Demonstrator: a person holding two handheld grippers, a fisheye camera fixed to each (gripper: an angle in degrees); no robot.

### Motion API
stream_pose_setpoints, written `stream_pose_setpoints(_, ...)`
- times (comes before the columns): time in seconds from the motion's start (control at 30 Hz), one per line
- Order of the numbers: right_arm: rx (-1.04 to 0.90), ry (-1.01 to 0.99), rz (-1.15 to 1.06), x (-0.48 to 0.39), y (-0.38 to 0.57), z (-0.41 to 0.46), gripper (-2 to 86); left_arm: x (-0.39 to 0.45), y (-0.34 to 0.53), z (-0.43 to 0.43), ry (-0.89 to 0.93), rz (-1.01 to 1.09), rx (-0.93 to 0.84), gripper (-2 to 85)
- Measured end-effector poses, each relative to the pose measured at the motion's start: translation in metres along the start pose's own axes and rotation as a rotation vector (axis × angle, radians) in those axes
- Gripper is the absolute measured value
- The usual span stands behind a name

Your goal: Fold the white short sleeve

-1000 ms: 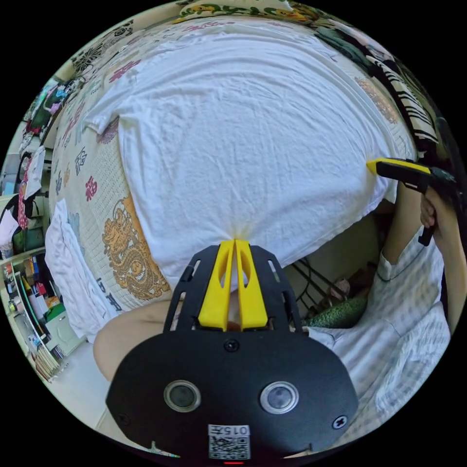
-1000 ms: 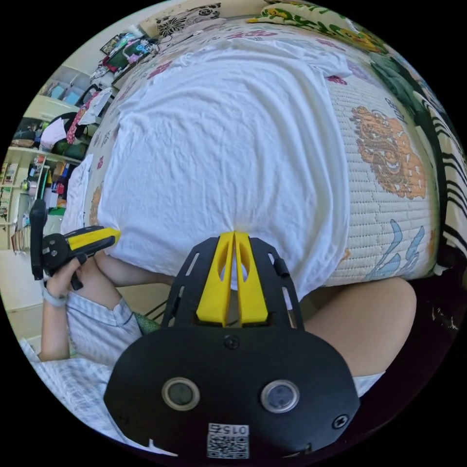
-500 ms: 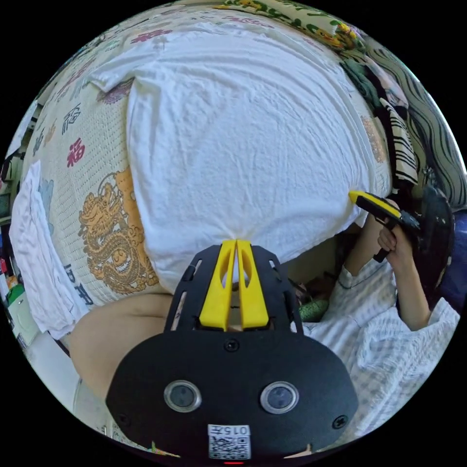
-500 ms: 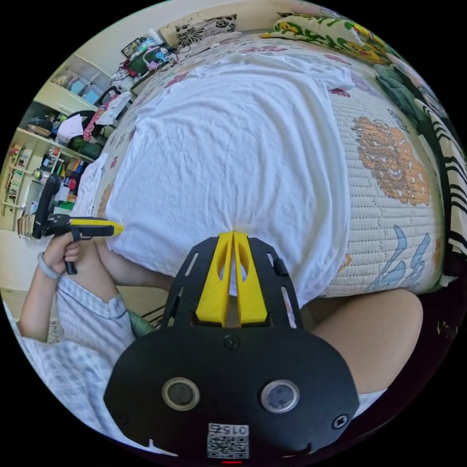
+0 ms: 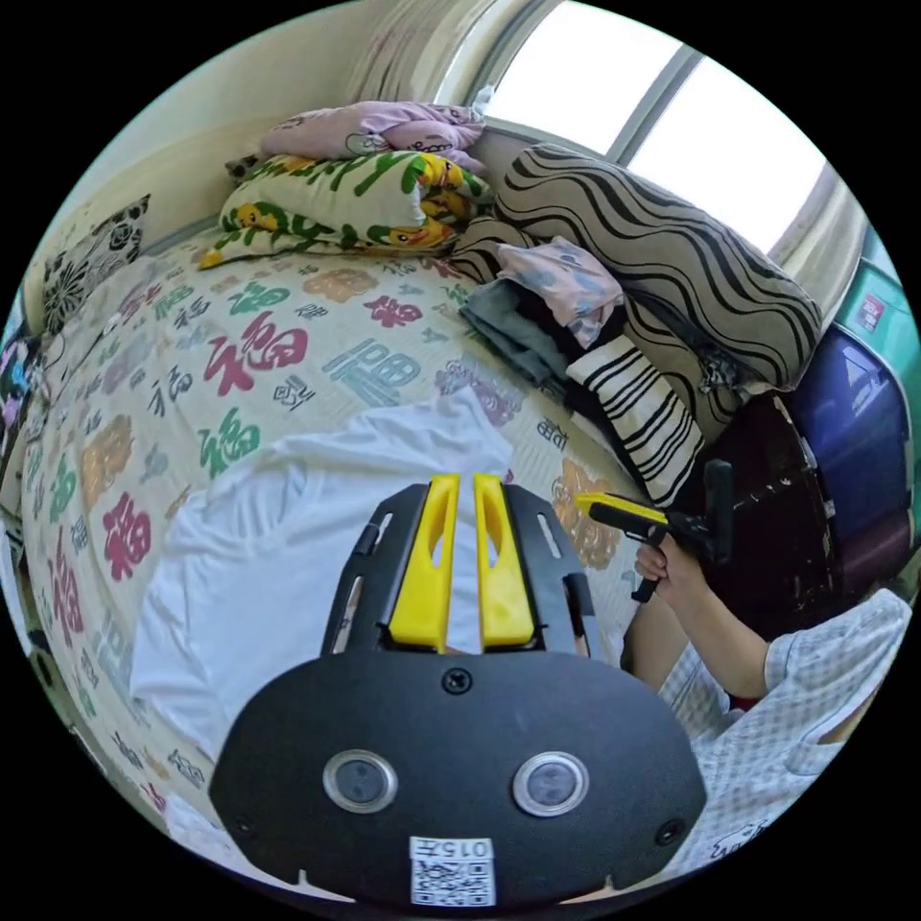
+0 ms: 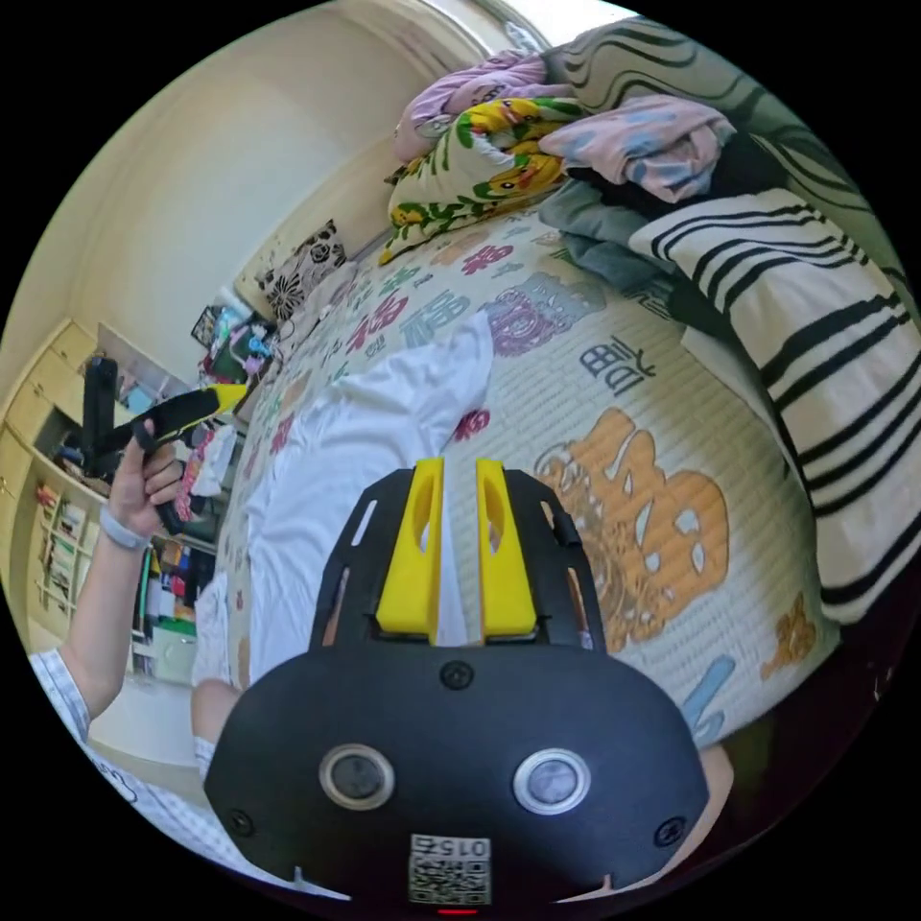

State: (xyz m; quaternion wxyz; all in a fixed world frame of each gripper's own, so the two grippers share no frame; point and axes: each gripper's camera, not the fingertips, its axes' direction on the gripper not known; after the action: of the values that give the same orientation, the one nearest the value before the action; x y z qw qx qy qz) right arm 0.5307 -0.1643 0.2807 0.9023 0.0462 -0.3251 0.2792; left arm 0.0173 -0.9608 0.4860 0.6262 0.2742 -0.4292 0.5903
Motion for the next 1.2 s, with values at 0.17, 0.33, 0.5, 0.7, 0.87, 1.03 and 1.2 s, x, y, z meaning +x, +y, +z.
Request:
stream_pose_setpoints(0.17,-0.090,-0.020,0.036,0.045,-0.053,0.043,0.9,0.006,-0.117,0.120,-0.008,0.048,-0.132,1.3)
stream_pose_setpoints(0.33,-0.119,-0.004,-0.059,0.045,-0.066,0.059,0.6,0.019,-0.157,0.211,-0.049,0.127,-0.275,3.0)
stream_pose_setpoints(0.5,-0.136,-0.020,-0.117,0.041,-0.068,0.072,4.0,0.019,-0.158,0.251,-0.143,0.214,-0.395,1.6)
stream_pose_setpoints(0.7,-0.162,-0.071,-0.163,0.041,-0.074,0.088,1.3,-0.036,-0.137,0.158,-0.021,0.145,-0.130,0.7)
stream_pose_setpoints(0.87,-0.189,-0.147,-0.263,0.026,-0.088,0.106,4.8,-0.099,-0.104,0.112,0.045,0.029,-0.076,0.6)
stream_pose_setpoints(1.03,-0.296,-0.113,-0.301,0.004,-0.111,0.140,5.8,-0.126,-0.094,0.097,0.107,-0.026,-0.039,0.6)
stream_pose_setpoints(1.2,-0.368,-0.313,-0.249,0.001,-0.123,0.154,0.6,-0.146,-0.093,0.074,0.148,-0.055,0.010,0.7)
